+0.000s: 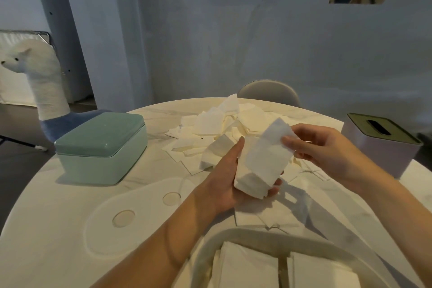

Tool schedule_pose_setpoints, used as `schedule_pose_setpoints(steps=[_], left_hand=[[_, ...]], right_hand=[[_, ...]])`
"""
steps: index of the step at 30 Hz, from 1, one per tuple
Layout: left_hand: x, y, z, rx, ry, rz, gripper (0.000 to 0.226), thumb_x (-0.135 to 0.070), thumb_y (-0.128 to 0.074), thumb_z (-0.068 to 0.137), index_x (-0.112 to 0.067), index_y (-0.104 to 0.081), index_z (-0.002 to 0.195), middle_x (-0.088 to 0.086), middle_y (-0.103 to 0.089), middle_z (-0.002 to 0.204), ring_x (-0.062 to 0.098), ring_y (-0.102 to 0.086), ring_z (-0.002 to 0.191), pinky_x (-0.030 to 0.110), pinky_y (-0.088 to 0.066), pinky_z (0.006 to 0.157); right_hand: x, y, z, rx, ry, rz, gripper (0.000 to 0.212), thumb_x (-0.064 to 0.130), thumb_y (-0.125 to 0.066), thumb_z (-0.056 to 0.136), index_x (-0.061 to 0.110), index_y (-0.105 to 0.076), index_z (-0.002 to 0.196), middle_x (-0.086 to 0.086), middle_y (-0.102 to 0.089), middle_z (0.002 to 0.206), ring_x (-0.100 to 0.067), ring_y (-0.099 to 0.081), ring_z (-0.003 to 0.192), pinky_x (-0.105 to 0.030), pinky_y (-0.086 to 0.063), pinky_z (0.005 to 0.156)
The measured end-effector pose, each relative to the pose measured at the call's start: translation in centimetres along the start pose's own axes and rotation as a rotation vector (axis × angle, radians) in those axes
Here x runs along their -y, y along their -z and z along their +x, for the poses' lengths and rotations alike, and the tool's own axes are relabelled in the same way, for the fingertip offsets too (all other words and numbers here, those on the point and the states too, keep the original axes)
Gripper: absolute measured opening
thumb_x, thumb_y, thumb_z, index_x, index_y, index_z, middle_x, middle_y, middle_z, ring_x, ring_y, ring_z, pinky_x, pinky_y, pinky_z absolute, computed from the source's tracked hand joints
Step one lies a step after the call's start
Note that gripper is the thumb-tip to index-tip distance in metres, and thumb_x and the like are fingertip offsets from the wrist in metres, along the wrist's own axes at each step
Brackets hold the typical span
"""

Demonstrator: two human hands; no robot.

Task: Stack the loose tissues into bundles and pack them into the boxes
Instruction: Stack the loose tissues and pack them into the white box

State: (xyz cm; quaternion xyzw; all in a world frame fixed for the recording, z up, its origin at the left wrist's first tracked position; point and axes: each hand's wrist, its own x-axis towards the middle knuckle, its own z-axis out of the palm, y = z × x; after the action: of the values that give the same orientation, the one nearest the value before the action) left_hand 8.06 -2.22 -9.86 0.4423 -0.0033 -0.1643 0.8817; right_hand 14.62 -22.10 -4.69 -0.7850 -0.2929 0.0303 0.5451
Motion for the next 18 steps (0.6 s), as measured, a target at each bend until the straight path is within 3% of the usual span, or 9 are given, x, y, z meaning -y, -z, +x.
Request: schedule_pose_setpoints(steps=[3,6,8,11,13,15,18], left_hand=[[0.1,0.0,-0.1,0.035,0.020,0.012,0.073,-0.073,-0.039,0.093,-0.019,-0.061,0.137,0.020,-0.069,0.117,0.032,-0.071,0.096,0.045,-0.059,0.084],[0.2,-0.4,-0.5,0.030,-0.004,0.041,0.053,-0.061,-0.055,0.094,-0.021,-0.067,0.127,0.019,-0.072,0.114,0.031,-0.071,0.095,0.046,-0.055,0.091],[0.3,-0.5,-0.6,0.021,-0.047,0.141,0.046,-0.052,-0.059,0.098,-0.023,-0.063,0.133,0.015,-0.072,0.115,0.028,-0.071,0.094,0.044,-0.054,0.091],[-0.2,-0.9,-1.2,0.049,-0.032,0.191,0.034,-0.042,-0.060,0.099,-0.022,-0.063,0.127,0.011,-0.075,0.105,0.025,-0.071,0.091,0.041,-0.052,0.089],[-0.6,-0.6,-1.4,0.081,0.012,0.231,0.034,-0.038,-0.060,0.100,-0.021,-0.059,0.129,0.012,-0.075,0.106,0.025,-0.070,0.093,0.039,-0.050,0.091],[-0.7,-0.6,-1.4,0.098,0.051,0.248,0.033,-0.033,-0.057,0.103,-0.019,-0.054,0.132,0.014,-0.074,0.111,0.025,-0.070,0.095,0.039,-0.053,0.092],[-0.5,-0.7,-1.3,0.105,0.079,0.250,0.025,-0.021,-0.055,0.103,-0.008,-0.058,0.125,0.015,-0.076,0.107,0.023,-0.074,0.092,0.037,-0.058,0.089]], right_hand=[[-1.0,-1.3,0.4,-0.075,0.092,-0.220,0.020,0.043,-0.071,0.087,0.031,-0.075,0.103,0.016,-0.073,0.095,-0.006,-0.066,0.086,-0.020,-0.053,0.077],[-2.1,-2.5,0.6,-0.162,0.160,-0.427,0.043,0.059,-0.067,0.075,0.036,-0.067,0.111,0.023,-0.065,0.106,-0.004,-0.064,0.091,-0.012,-0.052,0.072],[-2.3,-2.6,0.6,-0.132,0.124,-0.416,0.053,0.061,-0.066,0.073,0.036,-0.063,0.119,0.020,-0.062,0.111,-0.005,-0.064,0.093,-0.013,-0.053,0.072],[-2.0,-2.9,0.4,-0.013,0.112,-0.348,0.036,0.057,-0.059,0.078,0.045,-0.061,0.112,0.026,-0.063,0.108,0.006,-0.063,0.095,-0.011,-0.054,0.064],[-1.7,-3.2,0.3,0.002,0.132,-0.348,0.026,0.053,-0.054,0.086,0.047,-0.059,0.111,0.030,-0.062,0.109,0.015,-0.058,0.100,-0.005,-0.049,0.074],[-1.5,-3.7,0.2,-0.027,0.130,-0.305,0.031,0.050,-0.048,0.094,0.041,-0.060,0.121,0.028,-0.061,0.116,0.015,-0.055,0.106,0.002,-0.042,0.081],[-0.9,-4.2,-0.4,-0.018,0.036,-0.169,0.036,0.050,-0.036,0.103,0.039,-0.058,0.129,0.035,-0.055,0.118,0.021,-0.052,0.103,0.007,-0.037,0.081]])
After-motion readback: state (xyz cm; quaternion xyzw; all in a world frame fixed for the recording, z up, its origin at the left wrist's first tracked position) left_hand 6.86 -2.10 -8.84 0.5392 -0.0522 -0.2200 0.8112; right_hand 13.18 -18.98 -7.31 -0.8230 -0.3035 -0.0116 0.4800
